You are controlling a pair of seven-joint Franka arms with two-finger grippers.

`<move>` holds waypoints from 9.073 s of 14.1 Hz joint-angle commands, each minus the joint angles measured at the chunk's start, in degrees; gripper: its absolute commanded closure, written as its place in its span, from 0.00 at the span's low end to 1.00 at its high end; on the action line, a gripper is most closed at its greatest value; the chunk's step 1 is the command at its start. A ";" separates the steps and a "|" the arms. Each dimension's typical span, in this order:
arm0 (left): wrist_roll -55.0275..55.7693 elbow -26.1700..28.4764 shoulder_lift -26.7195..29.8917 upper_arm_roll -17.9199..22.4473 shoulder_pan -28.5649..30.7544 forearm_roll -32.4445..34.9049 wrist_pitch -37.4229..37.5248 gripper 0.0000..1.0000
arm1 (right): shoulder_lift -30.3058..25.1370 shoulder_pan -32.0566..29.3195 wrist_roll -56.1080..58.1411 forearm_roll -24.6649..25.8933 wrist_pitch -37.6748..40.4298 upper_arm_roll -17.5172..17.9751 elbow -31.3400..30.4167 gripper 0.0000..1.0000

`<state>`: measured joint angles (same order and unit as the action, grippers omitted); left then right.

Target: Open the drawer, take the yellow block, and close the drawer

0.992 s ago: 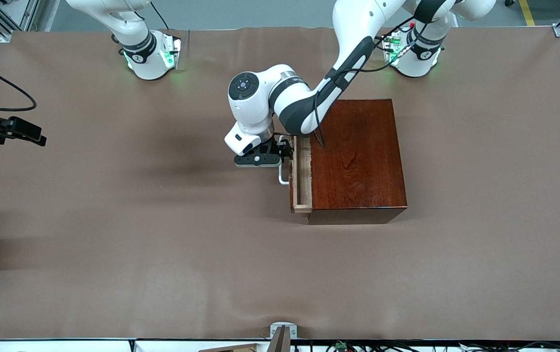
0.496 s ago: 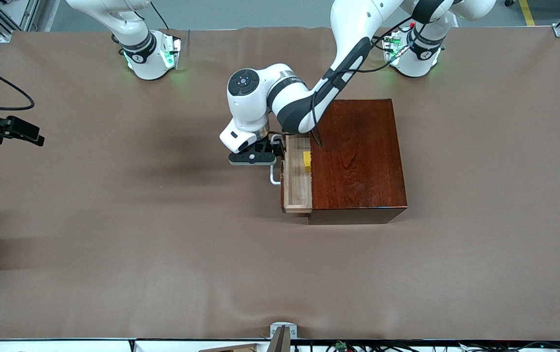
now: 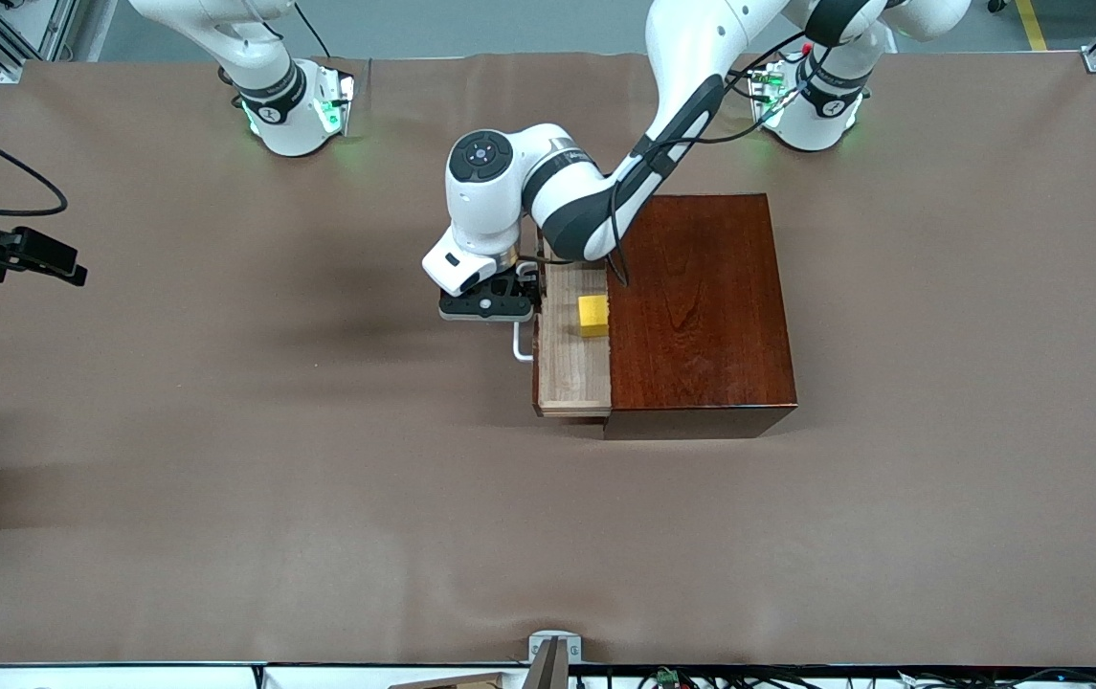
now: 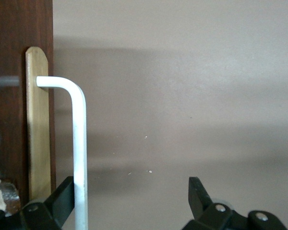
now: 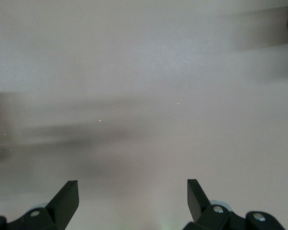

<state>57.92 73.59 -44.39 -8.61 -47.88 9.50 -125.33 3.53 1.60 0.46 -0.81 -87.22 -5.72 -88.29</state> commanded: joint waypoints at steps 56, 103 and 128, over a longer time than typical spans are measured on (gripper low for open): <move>-10.69 -0.65 28.65 0.09 17.88 -11.70 36.36 0.00 | 12.11 18.26 -80.86 -9.83 -2.07 -0.08 2.95 0.00; -55.63 12.01 41.05 2.81 49.54 -11.70 37.61 0.00 | 33.56 48.94 -128.96 -10.09 -38.03 -0.08 4.88 1.00; -54.58 12.19 40.96 2.81 49.46 -11.70 36.47 0.00 | 14.67 34.62 -91.99 -10.09 -20.19 -0.43 -1.43 1.00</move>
<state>3.38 85.18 -4.13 -5.47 1.52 -3.39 -88.13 22.99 38.91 -97.59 -10.43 -107.96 -6.95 -84.57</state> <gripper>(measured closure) 0.000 0.445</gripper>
